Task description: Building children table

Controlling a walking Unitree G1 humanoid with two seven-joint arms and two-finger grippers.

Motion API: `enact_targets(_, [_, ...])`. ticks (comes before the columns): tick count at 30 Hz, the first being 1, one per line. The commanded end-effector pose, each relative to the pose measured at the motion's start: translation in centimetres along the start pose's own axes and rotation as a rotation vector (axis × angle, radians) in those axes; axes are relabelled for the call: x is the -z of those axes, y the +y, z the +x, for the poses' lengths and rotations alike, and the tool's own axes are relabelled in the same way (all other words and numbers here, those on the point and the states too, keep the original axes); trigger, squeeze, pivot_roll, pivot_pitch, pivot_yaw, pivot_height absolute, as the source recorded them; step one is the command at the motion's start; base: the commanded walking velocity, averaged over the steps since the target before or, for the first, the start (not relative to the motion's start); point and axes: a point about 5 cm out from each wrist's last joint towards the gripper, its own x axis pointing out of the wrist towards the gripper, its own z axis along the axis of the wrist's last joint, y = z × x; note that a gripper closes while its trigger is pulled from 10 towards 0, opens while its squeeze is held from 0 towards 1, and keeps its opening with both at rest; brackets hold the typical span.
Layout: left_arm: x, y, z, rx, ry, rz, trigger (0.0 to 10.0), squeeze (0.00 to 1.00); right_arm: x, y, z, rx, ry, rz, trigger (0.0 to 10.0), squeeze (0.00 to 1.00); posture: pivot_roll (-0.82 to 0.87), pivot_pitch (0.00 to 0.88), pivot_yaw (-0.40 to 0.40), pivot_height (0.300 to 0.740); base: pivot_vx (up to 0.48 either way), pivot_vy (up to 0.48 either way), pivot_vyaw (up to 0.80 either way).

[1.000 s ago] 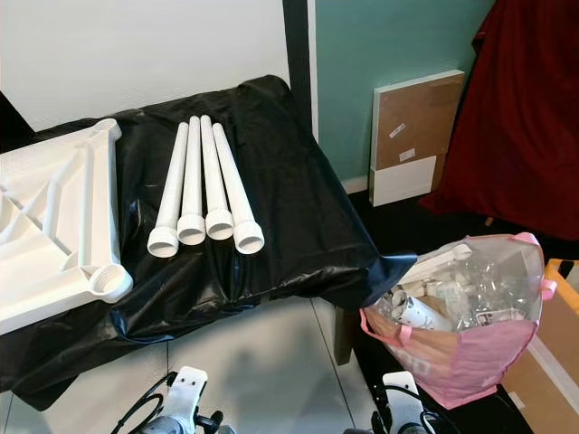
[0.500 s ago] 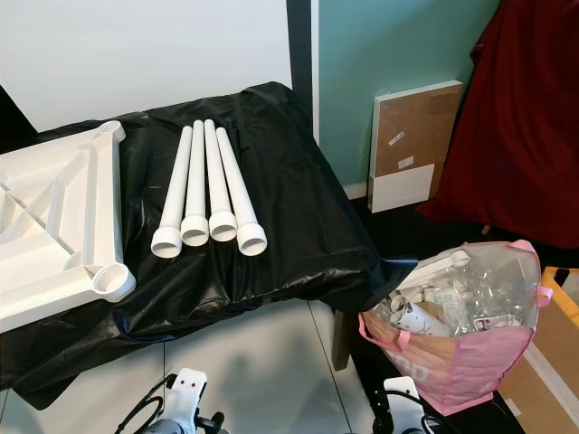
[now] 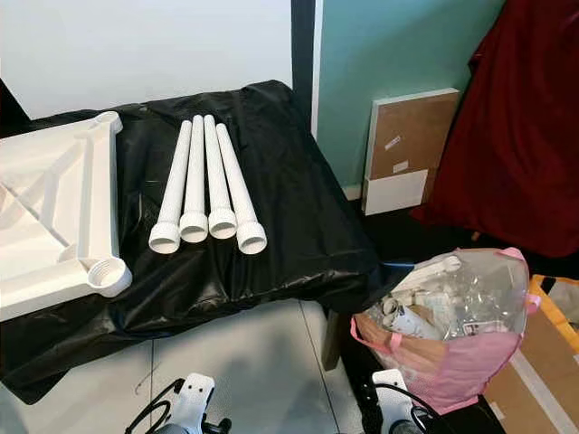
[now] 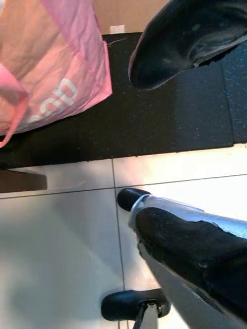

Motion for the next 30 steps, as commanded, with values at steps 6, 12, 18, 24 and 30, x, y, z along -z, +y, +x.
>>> enact_targets(6, [0.6,0.3,-0.1,-0.056,0.02,0.021,10.0,0.0,0.5,0.5,-0.1,-0.006,0.018,0.028,10.0,0.0,-0.1,0.0,0.041,0.74,0.0,0.0,0.0])
enact_targets(12, [0.8,0.0,-0.1,-0.04,0.028,0.044,10.0,0.0,0.9,0.6,-0.2,-0.009,0.023,0.013,10.0,0.0,-0.12,0.0,0.052,0.74,0.0,0.0,0.0])
enact_targets(18, [0.5,0.4,-0.1,-0.033,0.027,0.043,10.0,0.0,1.3,1.0,-0.4,-0.025,0.021,-0.007,10.0,0.0,-0.13,0.0,0.049,0.74,0.0,0.0,0.7])
enact_targets(24, [0.2,1.4,-0.2,-0.055,0.019,0.022,10.0,0.0,1.4,1.5,-0.4,-0.039,0.02,-0.027,10.0,0.0,-0.13,0.0,0.036,0.74,0.0,0.0,0.8])
enact_targets(30, [0.2,1.7,-0.3,-0.056,0.02,0.01,10.0,0.0,1.1,1.6,-0.3,-0.041,0.01,-0.012,10.0,0.0,-0.14,0.0,0.055,0.74,0.0,0.0,0.67])
